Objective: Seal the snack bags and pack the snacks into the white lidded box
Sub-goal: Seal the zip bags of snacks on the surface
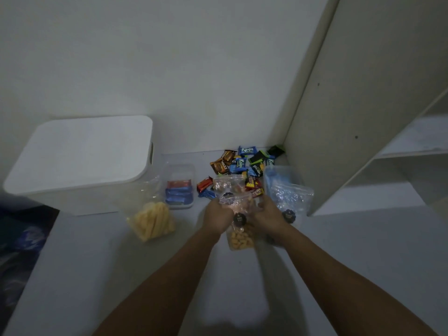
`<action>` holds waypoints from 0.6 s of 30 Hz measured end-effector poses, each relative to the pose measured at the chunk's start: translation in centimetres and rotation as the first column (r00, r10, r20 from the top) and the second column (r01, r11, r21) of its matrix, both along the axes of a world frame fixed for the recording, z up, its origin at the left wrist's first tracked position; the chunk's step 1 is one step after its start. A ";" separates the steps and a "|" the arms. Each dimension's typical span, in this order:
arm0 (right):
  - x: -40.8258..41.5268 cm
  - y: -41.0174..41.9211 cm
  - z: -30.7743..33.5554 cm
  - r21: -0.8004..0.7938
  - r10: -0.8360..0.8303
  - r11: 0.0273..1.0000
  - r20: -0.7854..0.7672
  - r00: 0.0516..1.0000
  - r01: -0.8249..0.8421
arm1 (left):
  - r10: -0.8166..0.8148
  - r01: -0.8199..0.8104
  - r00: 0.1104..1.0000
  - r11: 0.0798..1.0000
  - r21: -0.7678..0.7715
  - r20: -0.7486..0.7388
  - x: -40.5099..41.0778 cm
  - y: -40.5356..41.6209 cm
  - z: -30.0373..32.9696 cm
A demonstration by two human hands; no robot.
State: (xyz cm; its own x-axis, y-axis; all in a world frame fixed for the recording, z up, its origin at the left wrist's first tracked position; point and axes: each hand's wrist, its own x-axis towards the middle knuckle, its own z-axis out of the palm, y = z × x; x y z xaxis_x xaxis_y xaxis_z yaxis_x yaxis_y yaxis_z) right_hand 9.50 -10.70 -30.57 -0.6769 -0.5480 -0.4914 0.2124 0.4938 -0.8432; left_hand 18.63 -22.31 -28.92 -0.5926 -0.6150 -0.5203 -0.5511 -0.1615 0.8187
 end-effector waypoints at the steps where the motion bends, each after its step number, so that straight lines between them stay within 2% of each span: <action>1: -0.1 0.0 -0.2 0.024 0.011 1.000 0.005 1.000 -0.011 | 0.005 -0.005 1.000 1.000 0.021 -0.007 0.0 0.1 0.1; 5: -0.6 -0.3 -1.0 0.070 0.045 0.997 0.005 0.999 -0.045 | 0.052 -0.052 0.999 0.995 0.080 0.006 -0.2 0.0 0.3; 8: -0.7 -0.6 -1.5 0.056 0.023 0.998 0.022 0.999 -0.025 | 0.101 -0.103 0.994 0.993 0.052 0.030 -0.2 -0.2 0.0; 13: -0.3 -0.8 -1.2 0.037 0.005 0.999 -0.052 0.999 -0.003 | 0.206 -0.206 0.979 0.977 -0.061 -0.004 0.5 -0.1 -0.2; 18: -0.2 -0.2 -0.4 -0.010 -0.017 1.000 -0.165 0.986 0.015 | 0.208 -0.212 0.975 0.977 -0.038 -0.083 2.8 -0.9 0.5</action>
